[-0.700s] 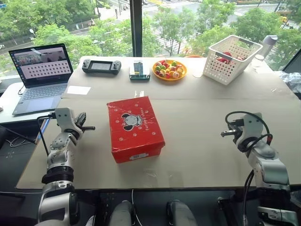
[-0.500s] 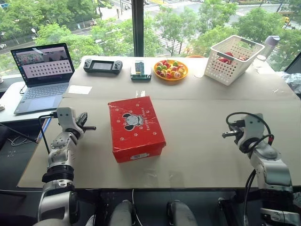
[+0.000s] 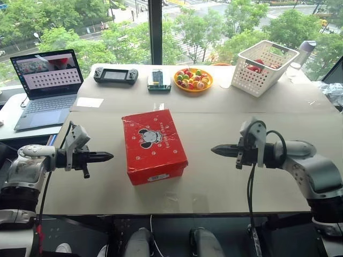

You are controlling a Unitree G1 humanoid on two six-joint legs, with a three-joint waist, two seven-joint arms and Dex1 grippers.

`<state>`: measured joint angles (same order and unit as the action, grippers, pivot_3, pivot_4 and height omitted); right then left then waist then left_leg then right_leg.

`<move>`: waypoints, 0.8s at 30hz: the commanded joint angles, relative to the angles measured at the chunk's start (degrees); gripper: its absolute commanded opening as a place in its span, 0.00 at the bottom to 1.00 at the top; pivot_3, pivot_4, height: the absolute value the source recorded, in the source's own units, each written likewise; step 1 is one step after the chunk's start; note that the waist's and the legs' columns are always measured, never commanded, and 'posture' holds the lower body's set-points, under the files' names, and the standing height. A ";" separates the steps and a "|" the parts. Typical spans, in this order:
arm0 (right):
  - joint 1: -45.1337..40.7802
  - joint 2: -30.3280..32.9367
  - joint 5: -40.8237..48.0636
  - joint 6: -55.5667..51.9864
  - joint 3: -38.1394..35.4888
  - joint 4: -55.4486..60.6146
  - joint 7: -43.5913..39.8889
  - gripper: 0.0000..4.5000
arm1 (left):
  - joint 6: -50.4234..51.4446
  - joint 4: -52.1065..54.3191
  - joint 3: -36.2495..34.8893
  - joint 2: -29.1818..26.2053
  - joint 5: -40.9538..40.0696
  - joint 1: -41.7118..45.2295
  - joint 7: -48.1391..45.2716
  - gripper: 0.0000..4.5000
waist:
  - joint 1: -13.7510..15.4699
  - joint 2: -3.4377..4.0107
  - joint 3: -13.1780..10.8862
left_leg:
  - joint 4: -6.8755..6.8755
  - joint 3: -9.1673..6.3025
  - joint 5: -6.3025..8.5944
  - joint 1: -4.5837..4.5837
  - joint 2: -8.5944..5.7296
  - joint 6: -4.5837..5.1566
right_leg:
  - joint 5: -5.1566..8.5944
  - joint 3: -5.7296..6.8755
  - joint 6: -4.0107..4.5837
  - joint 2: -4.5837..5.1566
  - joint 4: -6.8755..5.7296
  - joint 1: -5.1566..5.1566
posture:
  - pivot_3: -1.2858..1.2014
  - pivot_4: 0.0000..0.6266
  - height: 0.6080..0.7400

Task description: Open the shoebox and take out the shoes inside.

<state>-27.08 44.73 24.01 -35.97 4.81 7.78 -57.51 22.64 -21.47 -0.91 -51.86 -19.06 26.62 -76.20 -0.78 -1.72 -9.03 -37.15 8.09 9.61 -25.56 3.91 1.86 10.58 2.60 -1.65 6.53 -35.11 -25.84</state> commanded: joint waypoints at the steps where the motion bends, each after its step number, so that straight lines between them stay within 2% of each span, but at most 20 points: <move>1: -3.37 -1.24 -4.22 4.89 3.15 -4.12 -1.22 0.01 | -1.54 -0.92 -0.04 0.05 1.68 2.50 1.00 0.00 | 0.15 0.00 0.00 | 0.00 0.01 0.02 -0.01 0.00 -0.03 | 0.00 0.00 0.00 0.00 0.00 -0.02 | 0.52 0.24 0.98; 4: -5.44 -3.37 -6.71 7.23 4.84 -7.44 -0.71 0.01 | -2.20 -0.74 0.27 1.19 2.35 2.62 1.91 0.00 | 0.11 0.00 0.00 | 0.00 0.01 -0.05 -0.23 -0.01 0.08 | -0.11 0.00 0.16 -0.01 -0.05 -0.20 | 0.52 0.24 0.98; 7: -6.44 -5.39 -9.19 9.14 6.57 -10.02 -0.53 0.01 | -2.19 0.73 0.66 2.66 2.44 2.56 2.32 0.00 | 0.08 0.00 0.00 | -0.10 0.09 -0.06 -0.47 -0.02 0.10 | -0.37 0.08 -0.05 -0.06 -0.14 -0.35 | 0.52 0.24 0.98; 14: -9.33 -12.46 -13.32 11.82 9.29 -15.76 1.18 0.01 | -1.82 5.12 5.16 9.26 3.66 4.97 3.20 0.00 | 0.04 0.00 0.00 | -0.61 0.12 -0.05 -0.64 0.03 0.09 | -0.35 0.27 -0.05 -0.06 -0.47 -0.33 | 0.52 0.24 0.98; 20: -9.77 -14.03 -15.37 12.38 9.87 -16.82 1.52 0.01 | -3.39 3.91 7.98 13.40 5.09 8.02 3.59 0.00 | 0.51 0.00 0.00 | -0.72 0.07 -0.06 -0.64 0.01 0.09 | -0.33 0.29 -0.03 -0.04 -0.64 -0.32 | 0.52 0.24 0.98; 24: -8.31 -11.51 -15.27 12.02 7.79 -16.18 0.46 0.01 | -5.53 0.43 9.88 17.06 6.85 10.94 3.18 0.00 | 0.97 0.00 0.00 | -0.74 0.06 -0.06 -0.64 -0.01 0.09 | -0.32 0.30 -0.02 -0.03 -0.67 -0.31 | 0.52 0.24 0.98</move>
<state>-35.24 32.62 8.00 -25.13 14.62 -10.22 -56.23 19.17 -21.11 7.88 -36.37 -12.19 35.72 -72.55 0.19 -1.72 -9.03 -37.89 8.15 9.55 -26.20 3.89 1.95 10.26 2.90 -1.66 6.51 -35.77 -26.14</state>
